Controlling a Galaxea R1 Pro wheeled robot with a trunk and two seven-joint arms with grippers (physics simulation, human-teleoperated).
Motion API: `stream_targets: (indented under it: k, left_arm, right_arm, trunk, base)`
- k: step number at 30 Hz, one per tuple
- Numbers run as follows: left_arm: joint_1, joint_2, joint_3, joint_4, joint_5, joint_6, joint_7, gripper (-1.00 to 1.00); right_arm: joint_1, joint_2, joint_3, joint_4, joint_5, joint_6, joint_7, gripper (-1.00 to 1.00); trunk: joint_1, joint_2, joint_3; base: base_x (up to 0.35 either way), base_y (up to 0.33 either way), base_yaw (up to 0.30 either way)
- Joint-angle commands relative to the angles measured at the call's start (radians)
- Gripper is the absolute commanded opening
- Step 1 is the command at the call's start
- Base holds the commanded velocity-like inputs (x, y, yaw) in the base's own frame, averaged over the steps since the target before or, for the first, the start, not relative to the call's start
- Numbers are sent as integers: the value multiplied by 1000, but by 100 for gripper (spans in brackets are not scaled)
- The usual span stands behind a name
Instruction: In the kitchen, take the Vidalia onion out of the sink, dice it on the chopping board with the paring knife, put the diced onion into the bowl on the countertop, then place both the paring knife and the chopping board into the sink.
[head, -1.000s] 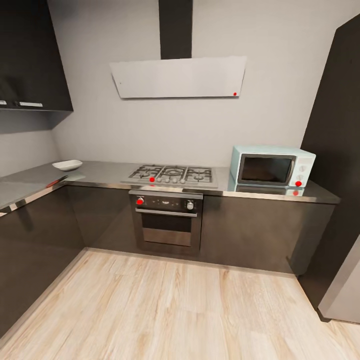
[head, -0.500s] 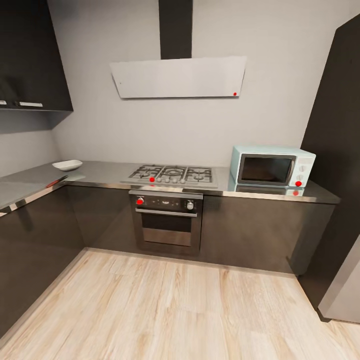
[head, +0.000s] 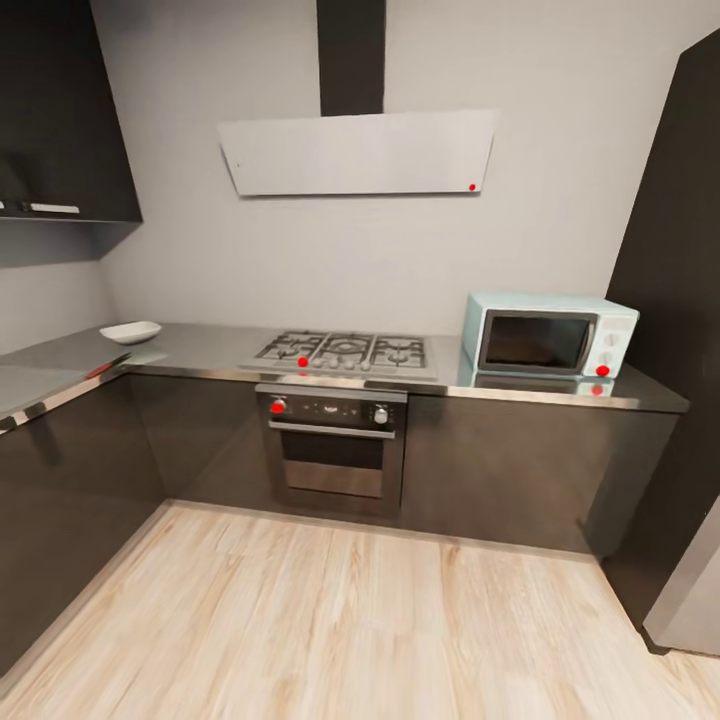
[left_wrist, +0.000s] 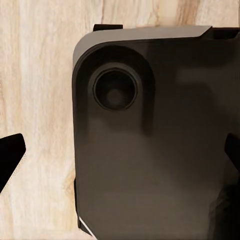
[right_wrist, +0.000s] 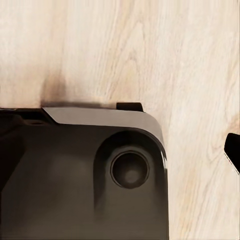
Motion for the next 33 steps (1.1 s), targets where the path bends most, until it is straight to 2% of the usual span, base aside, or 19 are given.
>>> stream_targets:
  k: [1,8,14,33]
  left_arm:
    - [0,0,1,-1,1,0,0,100]
    - [0,0,1,-1,1,0,0,100]
    - [0,-1,1,0,1,0,-1,100]
    - [0,-1,1,0,1,0,-2,100]
  right_arm:
    - [0,0,1,0,1,-2,-4,100]
    - [0,1,1,0,1,-4,-5,100]
    - [0,1,1,0,1,-4,-6,100]
    - [0,2,1,0,1,-9,-6,100]
  trunk:
    - [0,0,-1]
    - [0,0,-1]
    - [0,0,-1]
    - [0,0,-11]
  base:
    - [306,0,0]
    - [319,0,0]
    - [85,0,21]
    - [3,0,264]
